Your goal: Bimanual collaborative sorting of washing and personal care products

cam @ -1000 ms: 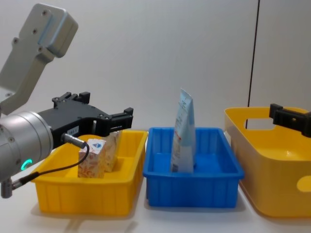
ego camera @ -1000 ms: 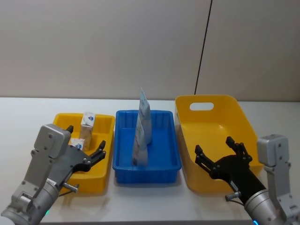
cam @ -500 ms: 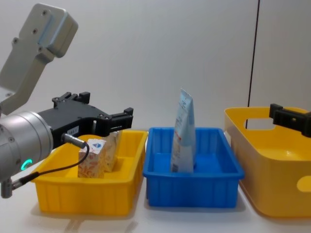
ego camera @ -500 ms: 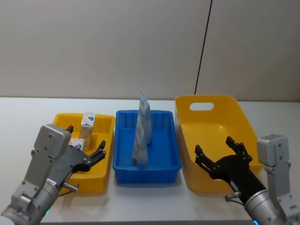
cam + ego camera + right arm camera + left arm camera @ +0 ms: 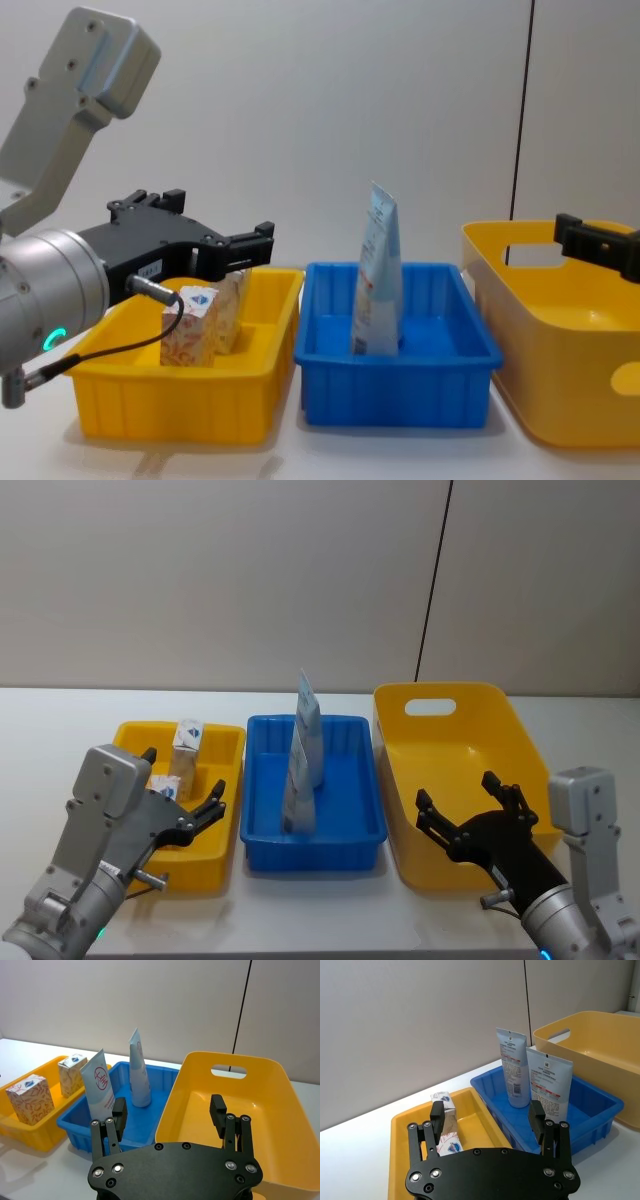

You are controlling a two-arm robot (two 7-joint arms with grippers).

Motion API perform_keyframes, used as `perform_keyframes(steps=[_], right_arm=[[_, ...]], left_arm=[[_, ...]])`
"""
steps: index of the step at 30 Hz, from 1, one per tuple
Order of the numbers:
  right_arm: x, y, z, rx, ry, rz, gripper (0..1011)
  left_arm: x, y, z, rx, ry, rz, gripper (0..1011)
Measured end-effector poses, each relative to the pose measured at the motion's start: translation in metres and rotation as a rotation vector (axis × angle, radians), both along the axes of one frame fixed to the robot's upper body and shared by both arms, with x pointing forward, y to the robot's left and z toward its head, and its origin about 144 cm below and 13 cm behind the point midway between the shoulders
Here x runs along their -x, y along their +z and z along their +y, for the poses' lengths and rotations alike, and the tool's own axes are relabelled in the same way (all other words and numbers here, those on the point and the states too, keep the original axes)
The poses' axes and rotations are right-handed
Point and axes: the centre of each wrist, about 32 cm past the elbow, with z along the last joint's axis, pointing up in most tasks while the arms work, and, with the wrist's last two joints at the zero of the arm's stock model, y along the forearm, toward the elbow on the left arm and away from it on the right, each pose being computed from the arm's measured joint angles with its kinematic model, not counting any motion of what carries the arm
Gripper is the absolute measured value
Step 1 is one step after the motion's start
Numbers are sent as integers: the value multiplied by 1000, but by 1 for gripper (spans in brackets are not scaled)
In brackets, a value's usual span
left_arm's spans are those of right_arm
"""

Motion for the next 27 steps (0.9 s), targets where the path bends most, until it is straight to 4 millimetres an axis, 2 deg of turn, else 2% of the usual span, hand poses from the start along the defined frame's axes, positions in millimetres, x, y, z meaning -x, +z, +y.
perform_keyframes(steps=[27], right_arm=[[0,0,0,0,0,0,1000]], left_arm=[[-1,1,1,3,5,11,1001]])
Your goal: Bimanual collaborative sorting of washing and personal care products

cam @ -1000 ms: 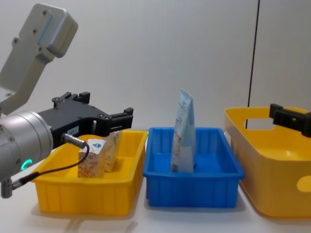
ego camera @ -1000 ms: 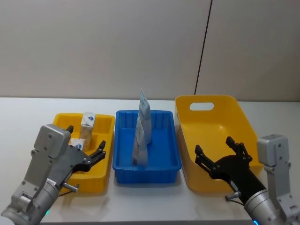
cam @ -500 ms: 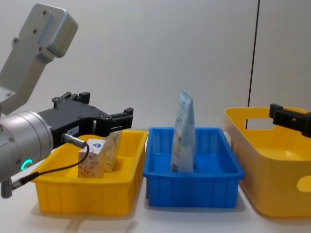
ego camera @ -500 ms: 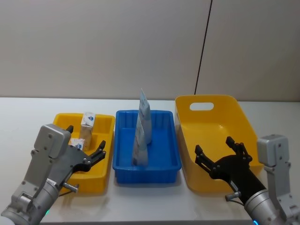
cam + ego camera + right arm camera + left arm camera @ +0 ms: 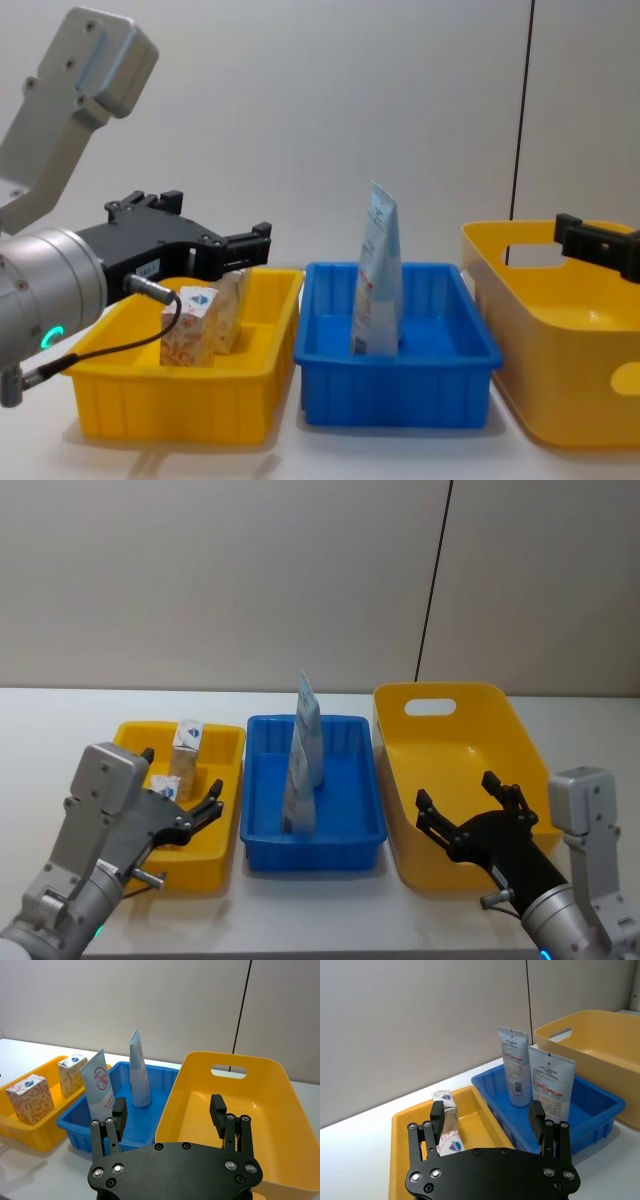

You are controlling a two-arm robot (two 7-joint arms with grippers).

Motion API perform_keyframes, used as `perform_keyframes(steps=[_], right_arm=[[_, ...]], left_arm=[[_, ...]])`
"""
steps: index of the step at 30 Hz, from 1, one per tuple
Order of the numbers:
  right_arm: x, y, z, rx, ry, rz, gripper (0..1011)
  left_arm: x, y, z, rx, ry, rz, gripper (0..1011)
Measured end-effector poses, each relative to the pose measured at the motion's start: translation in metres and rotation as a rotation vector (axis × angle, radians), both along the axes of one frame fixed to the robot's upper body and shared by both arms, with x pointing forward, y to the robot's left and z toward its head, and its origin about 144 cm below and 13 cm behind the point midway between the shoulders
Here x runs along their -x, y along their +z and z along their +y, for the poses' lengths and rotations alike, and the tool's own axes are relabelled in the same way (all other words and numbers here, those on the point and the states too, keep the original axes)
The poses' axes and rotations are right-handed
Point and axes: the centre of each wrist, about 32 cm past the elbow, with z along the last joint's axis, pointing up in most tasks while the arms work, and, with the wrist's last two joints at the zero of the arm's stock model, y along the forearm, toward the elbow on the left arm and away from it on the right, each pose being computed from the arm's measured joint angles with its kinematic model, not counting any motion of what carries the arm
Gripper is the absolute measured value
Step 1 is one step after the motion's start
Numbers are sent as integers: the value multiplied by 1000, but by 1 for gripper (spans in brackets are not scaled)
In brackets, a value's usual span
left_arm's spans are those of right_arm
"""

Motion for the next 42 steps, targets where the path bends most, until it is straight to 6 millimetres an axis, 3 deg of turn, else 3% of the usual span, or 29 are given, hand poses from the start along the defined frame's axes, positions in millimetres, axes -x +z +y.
perform_keyframes(steps=[24,42], right_arm=[[0,0,0,0,0,0,1000],[0,0,0,0,0,0,1000]], left_arm=[[9,16,30,-15,73,161,1001],[-11,15,37,-68,62,276,1001]])
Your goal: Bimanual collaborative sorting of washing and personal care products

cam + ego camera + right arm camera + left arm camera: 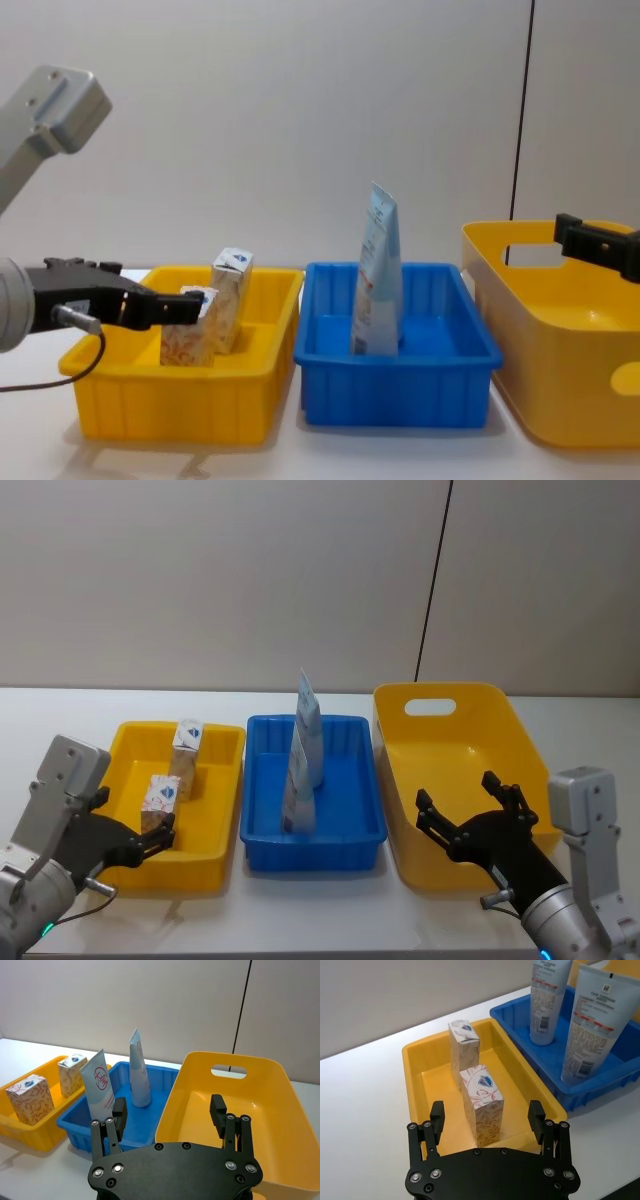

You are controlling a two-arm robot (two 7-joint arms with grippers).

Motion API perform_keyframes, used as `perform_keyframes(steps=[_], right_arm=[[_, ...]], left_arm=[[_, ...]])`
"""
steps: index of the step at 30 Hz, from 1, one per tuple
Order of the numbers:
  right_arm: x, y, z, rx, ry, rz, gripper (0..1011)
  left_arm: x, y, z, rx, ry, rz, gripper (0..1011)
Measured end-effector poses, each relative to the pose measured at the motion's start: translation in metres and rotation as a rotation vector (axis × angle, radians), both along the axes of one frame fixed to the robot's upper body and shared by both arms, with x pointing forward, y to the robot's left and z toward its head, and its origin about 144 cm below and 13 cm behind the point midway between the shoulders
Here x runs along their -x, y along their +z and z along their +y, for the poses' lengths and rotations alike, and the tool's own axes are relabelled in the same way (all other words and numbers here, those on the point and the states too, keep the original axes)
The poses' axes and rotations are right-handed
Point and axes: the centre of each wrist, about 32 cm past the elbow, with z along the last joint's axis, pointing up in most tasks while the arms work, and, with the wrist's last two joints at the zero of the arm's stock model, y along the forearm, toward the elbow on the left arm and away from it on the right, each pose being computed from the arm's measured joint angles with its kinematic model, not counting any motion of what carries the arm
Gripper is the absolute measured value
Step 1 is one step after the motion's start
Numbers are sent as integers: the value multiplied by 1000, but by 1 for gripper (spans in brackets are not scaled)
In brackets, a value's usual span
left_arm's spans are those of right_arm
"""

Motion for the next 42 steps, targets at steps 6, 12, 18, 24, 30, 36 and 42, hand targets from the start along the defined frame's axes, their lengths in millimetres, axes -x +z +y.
perform_keyframes(steps=[6,12,18,24,30,36,42], right_arm=[[0,0,0,0,0,0,1000],[0,0,0,0,0,0,1000],[0,0,0,0,0,0,1000],[0,0,0,0,0,0,1000],[0,0,0,0,0,0,1000],[0,0,0,0,0,0,1000],[0,0,0,0,0,0,1000]], left_arm=[[-10,-4,-1,0,7,27,1001],[-18,-7,-2,5,16,45,1001],[-27,-10,-6,20,24,59,1001],[-35,-13,-10,39,26,71,1001],[-41,-16,-14,54,27,80,1001],[-47,-18,-18,62,31,90,1001],[-53,-22,-21,56,37,104,1001]])
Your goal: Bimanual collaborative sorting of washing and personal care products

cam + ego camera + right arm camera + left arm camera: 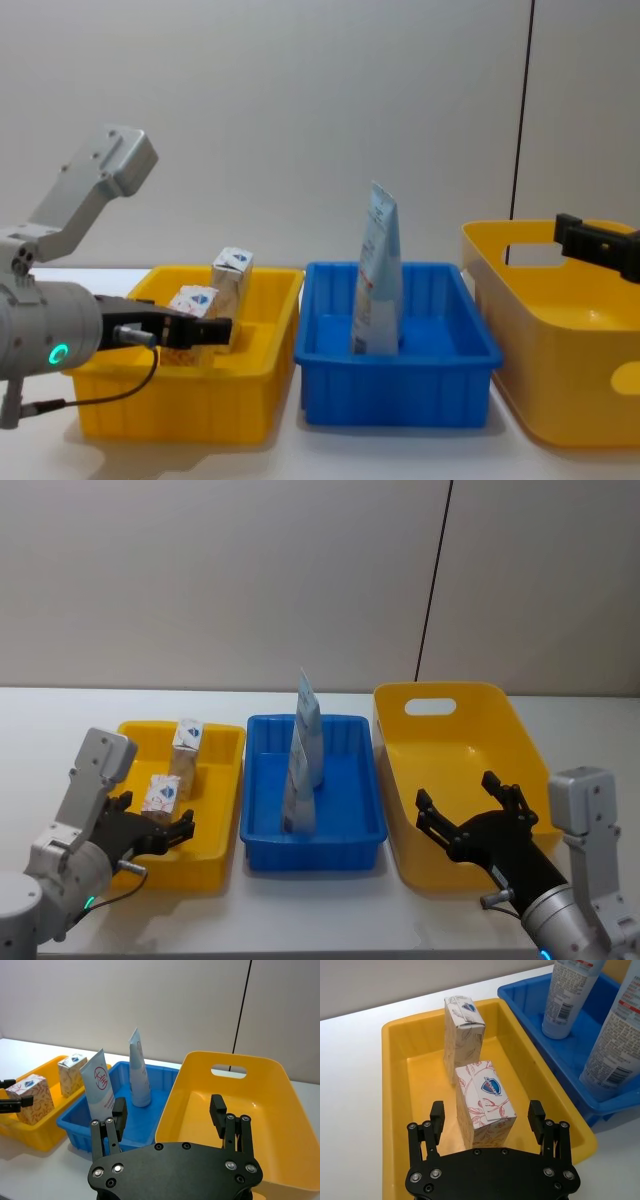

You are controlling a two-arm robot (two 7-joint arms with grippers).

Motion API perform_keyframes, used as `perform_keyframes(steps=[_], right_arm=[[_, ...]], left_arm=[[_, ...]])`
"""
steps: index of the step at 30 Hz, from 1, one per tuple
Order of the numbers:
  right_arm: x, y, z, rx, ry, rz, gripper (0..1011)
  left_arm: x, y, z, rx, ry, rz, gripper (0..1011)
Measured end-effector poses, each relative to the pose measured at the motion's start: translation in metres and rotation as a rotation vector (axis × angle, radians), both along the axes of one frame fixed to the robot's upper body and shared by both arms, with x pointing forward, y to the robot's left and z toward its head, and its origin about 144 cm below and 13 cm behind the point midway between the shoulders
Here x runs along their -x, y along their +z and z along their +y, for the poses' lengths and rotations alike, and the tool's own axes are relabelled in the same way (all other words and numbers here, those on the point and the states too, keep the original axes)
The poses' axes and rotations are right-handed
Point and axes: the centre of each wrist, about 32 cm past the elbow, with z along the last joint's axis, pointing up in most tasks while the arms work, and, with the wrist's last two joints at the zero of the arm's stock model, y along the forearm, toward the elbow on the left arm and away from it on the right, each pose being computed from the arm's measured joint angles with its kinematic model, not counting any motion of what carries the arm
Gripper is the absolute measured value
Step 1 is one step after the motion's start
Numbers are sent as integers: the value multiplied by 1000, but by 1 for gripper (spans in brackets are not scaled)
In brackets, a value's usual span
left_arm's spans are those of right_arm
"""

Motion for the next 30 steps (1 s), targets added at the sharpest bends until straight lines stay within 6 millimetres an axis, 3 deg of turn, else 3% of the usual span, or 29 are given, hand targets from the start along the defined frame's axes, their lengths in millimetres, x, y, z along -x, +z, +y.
perform_keyframes(steps=[14,30], right_arm=[[0,0,0,0,0,0,1000],[0,0,0,0,0,0,1000]], left_arm=[[-8,-6,-4,-8,11,21,970],[-11,-8,-5,-11,14,28,533]])
